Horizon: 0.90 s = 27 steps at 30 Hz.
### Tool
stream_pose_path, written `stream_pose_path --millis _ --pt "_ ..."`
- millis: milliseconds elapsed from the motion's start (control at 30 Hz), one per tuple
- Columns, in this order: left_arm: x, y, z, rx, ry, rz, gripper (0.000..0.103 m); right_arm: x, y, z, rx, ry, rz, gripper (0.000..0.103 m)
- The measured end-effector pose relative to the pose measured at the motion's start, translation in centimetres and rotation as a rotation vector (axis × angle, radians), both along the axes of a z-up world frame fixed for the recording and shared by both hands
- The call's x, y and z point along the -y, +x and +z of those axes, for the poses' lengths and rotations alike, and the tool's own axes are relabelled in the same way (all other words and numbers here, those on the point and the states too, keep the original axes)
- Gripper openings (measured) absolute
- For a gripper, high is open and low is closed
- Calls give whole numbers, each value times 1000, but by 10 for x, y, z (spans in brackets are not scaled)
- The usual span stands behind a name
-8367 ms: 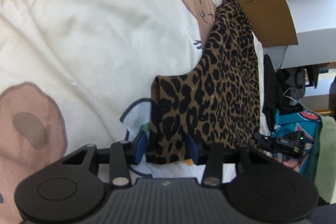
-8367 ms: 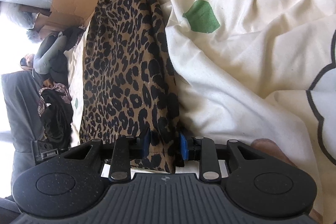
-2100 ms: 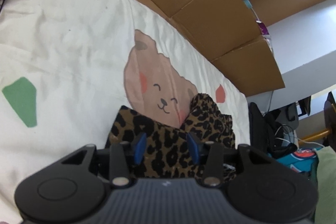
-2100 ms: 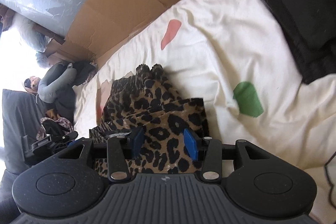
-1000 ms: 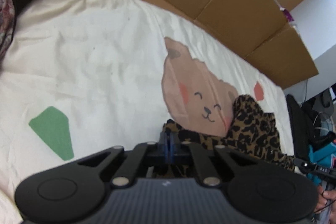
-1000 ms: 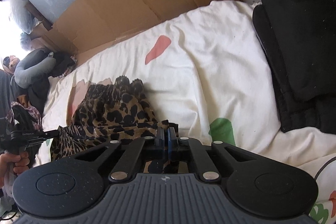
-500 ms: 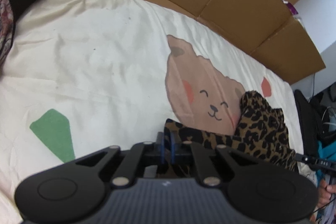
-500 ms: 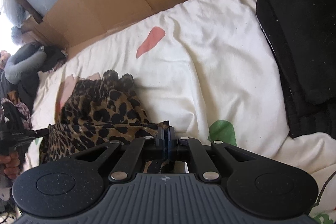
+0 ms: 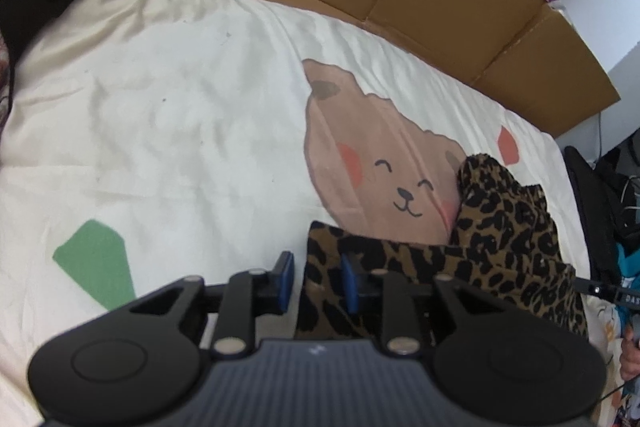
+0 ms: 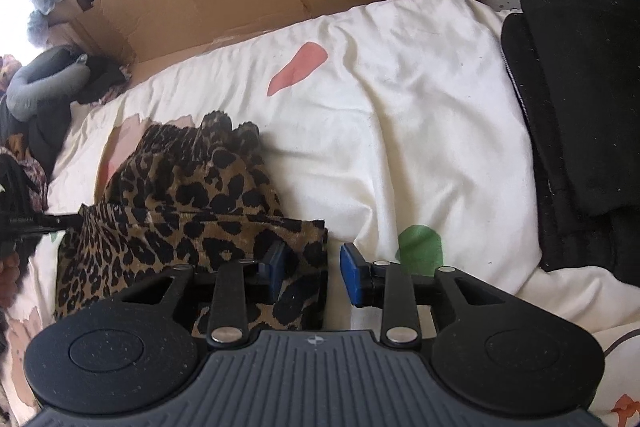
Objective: Fold clothes
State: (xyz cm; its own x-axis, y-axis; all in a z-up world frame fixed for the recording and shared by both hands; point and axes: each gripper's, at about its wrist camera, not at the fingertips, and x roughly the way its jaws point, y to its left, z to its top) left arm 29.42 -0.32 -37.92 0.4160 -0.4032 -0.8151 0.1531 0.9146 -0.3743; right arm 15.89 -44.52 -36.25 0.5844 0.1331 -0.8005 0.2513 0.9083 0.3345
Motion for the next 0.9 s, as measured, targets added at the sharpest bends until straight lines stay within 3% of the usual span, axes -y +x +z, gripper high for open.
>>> stream_pose_path --millis 467,833,900 --pt "19 -1 -5 17 119 -111 35 -13 18 -15 -37 -34 68 35" --pt "18 1 -7 12 110 -105 36 -13 30 -21 -53 -34 71 35" --pt "19 1 -6 12 113 -104 37 -14 29 -18 -44 -47 65 15"
